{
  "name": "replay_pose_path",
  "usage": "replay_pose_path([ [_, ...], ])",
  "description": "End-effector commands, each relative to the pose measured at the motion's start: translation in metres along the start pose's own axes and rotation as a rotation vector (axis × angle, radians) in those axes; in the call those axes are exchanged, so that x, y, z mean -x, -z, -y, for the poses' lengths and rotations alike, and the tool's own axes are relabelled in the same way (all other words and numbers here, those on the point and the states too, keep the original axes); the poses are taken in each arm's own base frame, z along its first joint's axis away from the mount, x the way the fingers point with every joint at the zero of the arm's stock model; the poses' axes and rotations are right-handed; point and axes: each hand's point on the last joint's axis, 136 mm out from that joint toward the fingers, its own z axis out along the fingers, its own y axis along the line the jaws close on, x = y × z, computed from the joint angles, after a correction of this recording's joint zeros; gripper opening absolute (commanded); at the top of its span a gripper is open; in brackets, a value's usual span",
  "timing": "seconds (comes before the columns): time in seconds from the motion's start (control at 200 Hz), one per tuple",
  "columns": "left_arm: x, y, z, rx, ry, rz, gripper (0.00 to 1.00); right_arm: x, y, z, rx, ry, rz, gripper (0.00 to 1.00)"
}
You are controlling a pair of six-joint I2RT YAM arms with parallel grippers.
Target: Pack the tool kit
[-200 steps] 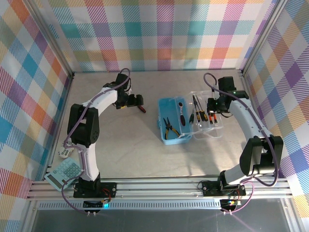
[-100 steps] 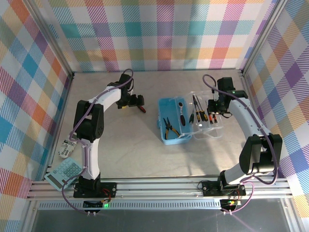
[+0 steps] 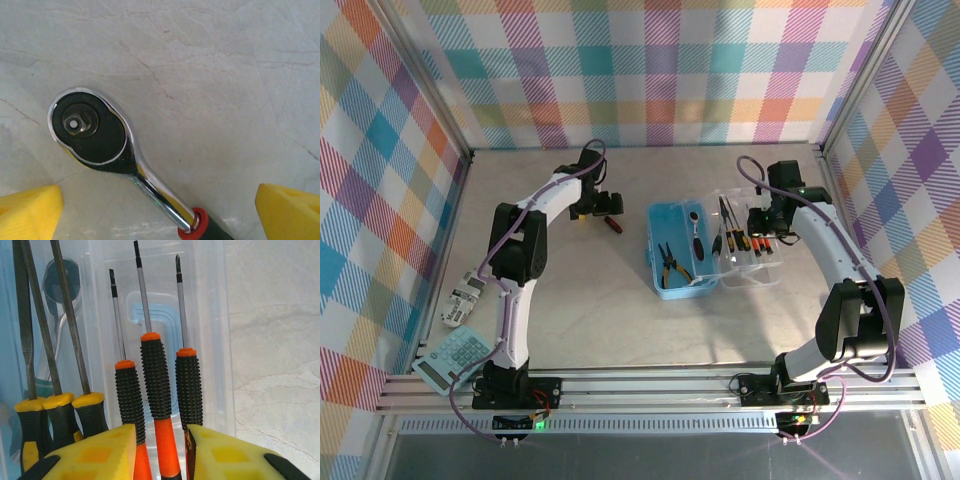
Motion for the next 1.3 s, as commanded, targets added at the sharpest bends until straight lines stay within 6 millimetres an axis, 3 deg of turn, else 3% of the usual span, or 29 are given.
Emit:
replay_pose_path([
  [0.0,-0.005,-0.017,-0.003,0.042,-0.006,-0.030,0.93,-0.001,0.015,0.000,-0.007,0.009,0.016,0.34],
  [0.315,-0.013,-0.031,-0.004,0.096,-0.046,-0.068,0.69,0.008,0.039,-0.010,0.032,0.019,0.082,0.40],
  [0.685,-0.034,-0.036,-0.007,0.098,-0.073,-0.120,0.23,0.011,0.051,-0.016,0.060,0.026,0.114,0.41],
  [0.93,-0.049,-0.036,-0.008,0.073,-0.075,-0.146,0.00,0.014,0.058,-0.020,0.082,0.031,0.134,0.41],
  [1.08,-0.052,-0.025,-0.003,0.021,-0.070,-0.139,0.00,0.016,0.063,-0.029,0.114,0.044,0.148,0.41],
  [1.295,-0.043,0.020,0.013,-0.129,-0.053,-0.083,0.00,0.024,0.070,-0.060,0.205,0.091,0.178,0.41],
])
